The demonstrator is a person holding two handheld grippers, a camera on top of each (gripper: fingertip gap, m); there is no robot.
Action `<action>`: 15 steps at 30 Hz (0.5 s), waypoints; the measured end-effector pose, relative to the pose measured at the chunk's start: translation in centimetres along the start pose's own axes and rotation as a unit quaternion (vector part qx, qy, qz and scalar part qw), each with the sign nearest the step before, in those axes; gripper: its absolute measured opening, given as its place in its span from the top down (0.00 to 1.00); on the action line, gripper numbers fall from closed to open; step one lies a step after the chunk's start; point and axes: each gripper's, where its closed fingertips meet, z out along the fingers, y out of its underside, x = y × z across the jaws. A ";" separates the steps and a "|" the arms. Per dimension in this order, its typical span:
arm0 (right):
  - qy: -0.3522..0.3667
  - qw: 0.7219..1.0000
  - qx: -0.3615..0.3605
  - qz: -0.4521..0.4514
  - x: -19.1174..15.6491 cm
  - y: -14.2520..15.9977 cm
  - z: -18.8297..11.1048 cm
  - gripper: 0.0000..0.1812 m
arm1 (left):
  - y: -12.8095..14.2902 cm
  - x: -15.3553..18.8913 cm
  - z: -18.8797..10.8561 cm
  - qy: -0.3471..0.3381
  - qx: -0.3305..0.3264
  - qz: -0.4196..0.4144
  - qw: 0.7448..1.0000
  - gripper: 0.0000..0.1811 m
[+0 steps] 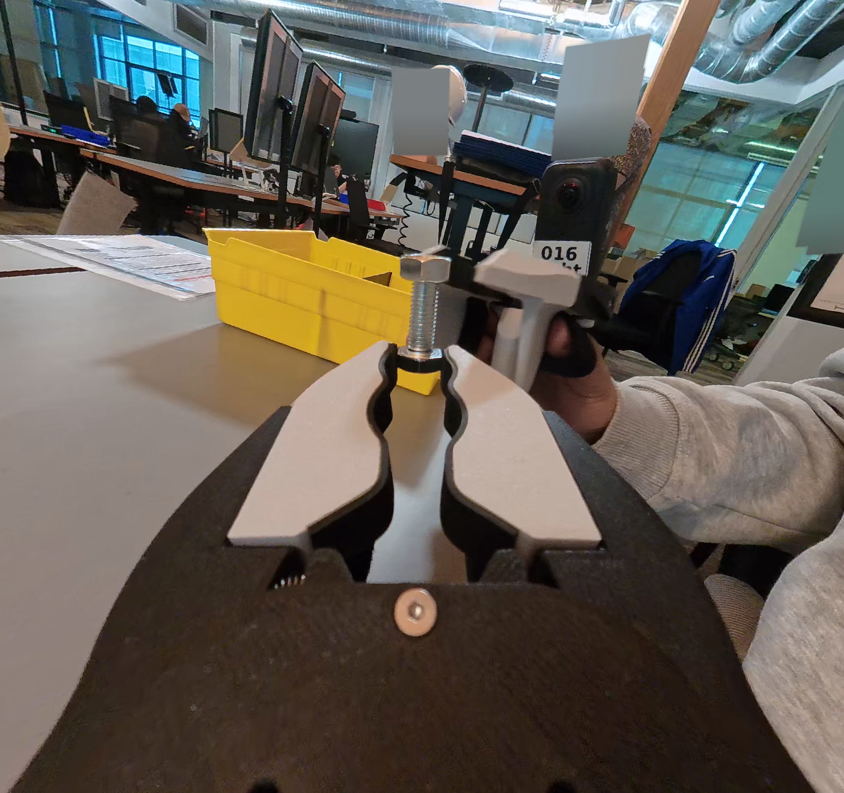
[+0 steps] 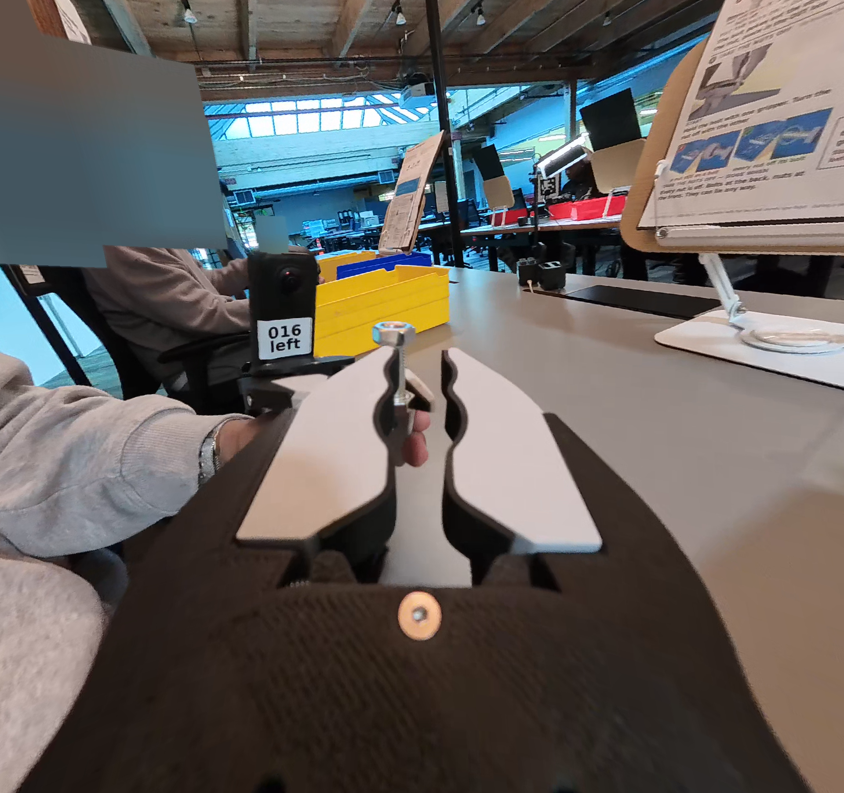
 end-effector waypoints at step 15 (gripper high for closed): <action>-0.053 0.998 0.028 0.017 -1.8 -0.5 1.0 0.88 | -0.8 0.5 -0.8 0.014 0.031 -0.003 0.999 0.90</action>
